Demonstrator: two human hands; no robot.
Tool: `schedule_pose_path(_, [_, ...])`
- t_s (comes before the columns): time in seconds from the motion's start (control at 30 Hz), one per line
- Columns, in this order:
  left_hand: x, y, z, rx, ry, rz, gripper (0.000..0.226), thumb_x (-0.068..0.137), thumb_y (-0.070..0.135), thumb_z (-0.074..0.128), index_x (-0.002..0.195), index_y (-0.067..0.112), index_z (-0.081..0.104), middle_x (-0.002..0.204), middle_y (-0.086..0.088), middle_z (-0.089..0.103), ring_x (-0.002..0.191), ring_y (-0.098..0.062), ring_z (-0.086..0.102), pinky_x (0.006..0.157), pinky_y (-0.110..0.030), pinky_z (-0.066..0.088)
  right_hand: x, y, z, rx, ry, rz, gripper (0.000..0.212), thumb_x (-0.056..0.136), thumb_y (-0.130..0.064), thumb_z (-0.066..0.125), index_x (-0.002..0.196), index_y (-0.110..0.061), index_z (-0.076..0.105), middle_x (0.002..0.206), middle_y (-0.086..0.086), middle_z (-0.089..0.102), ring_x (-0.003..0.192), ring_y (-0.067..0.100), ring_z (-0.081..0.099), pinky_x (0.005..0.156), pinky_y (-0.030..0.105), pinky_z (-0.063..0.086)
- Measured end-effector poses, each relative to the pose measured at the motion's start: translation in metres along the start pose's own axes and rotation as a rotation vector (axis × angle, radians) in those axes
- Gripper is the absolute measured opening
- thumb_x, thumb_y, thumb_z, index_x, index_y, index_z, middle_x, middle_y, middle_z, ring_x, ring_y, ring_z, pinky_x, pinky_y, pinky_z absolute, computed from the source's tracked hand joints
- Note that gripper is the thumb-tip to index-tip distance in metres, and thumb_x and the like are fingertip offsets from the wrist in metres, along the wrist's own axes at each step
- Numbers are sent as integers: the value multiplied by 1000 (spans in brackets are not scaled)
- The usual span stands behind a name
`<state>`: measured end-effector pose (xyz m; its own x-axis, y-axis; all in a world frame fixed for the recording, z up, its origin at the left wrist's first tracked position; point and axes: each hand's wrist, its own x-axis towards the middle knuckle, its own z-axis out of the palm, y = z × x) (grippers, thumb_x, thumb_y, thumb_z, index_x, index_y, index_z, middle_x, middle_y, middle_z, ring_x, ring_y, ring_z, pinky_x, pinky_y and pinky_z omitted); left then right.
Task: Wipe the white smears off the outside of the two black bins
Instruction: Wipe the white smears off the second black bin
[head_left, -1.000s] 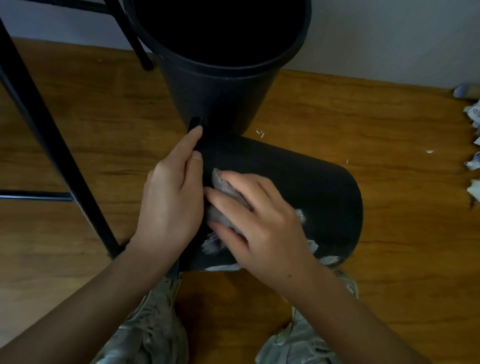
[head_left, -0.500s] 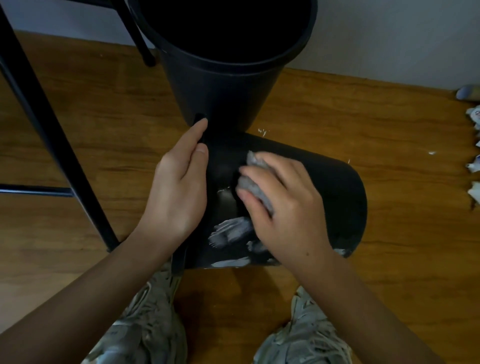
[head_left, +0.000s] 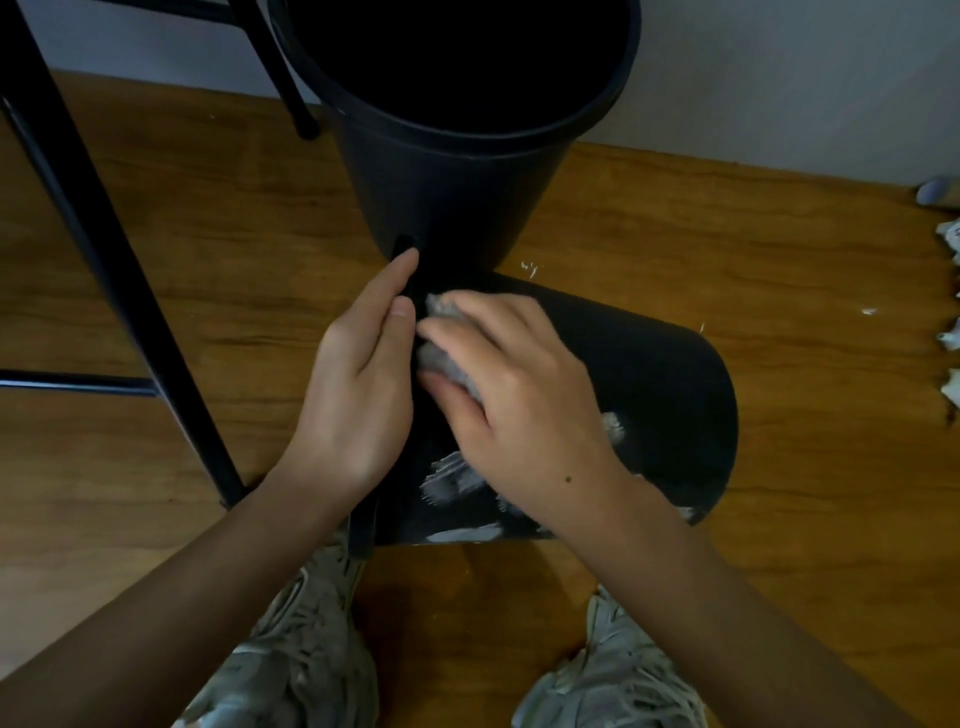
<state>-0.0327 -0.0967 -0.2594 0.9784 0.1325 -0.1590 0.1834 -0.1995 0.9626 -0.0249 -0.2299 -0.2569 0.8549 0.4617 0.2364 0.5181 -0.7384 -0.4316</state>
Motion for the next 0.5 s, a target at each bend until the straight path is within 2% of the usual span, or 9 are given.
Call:
schedule_pose_path(0.07, [-1,-1,0,-3,-2,1,40,105,18,30,144,17,38,133,14,51,122,11,45,105,-15,36,-13,0,0,32,-8,-80,29,89,-22,58,112,-7,68,122,11,61,115,23,51,95,28,43])
schedule_pose_path(0.17, [-3,-3,0,18,0,13,41,105,19,30,145,17,37,138,9,50,125,8,44,107,-18,36,-24,2,-1,36,-24,-132,26,89,-22,60,109,-7,69,119,11,63,112,23,51,94,28,43])
schedule_pose_path(0.3, [-3,-3,2,3,10,30,40,105,16,30,144,14,38,139,5,50,126,2,46,106,-21,38,11,1,-2,25,-10,57,34,91,-29,55,117,-11,67,119,6,63,111,21,54,86,27,45])
schedule_pose_path(0.37, [-6,-4,1,-27,12,25,40,105,14,29,144,13,39,139,4,50,127,1,46,107,-23,38,18,0,0,23,-17,74,33,91,-29,56,117,-12,66,119,5,63,110,22,55,85,29,47])
schedule_pose_path(0.5, [-11,-5,0,-18,21,30,40,105,20,30,143,15,40,135,8,53,125,2,48,109,-32,38,-12,-7,0,45,-9,-69,27,90,-23,55,109,-8,68,118,9,63,111,23,51,91,26,40])
